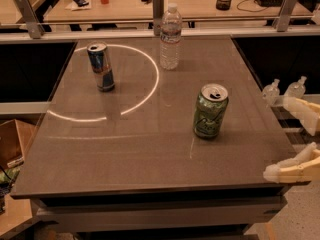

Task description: Move green can near water bottle

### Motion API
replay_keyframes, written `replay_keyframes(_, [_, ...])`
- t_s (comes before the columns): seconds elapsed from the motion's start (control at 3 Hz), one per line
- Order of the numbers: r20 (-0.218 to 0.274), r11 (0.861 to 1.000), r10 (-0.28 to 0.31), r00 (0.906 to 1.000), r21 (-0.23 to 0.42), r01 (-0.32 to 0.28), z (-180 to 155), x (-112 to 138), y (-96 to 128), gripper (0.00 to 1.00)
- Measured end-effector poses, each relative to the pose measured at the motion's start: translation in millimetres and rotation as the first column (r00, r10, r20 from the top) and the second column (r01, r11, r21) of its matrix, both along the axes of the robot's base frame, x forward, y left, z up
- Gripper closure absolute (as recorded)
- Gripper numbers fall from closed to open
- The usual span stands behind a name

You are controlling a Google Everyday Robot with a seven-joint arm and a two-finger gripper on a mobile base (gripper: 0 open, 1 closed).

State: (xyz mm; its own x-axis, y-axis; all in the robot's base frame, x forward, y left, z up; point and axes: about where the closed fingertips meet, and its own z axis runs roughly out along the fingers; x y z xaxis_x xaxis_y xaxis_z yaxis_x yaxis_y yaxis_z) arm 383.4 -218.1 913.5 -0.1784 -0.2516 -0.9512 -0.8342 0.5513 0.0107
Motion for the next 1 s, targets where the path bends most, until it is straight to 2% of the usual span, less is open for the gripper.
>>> replay_keyframes(0.33, [0.043, 1.000, 0.004, 0.9991, 0.024, -0.005, -8, 7, 15, 0.00])
replay_keyframes(0.67, [0.082, 1.000, -0.028, 0.9962, 0.003, 0.028, -19, 18, 33, 0.00])
replay_keyframes(1.0, [0.087, 0.993, -0.114, 0.9897, -0.005, 0.115, -28, 36, 43, 0.00])
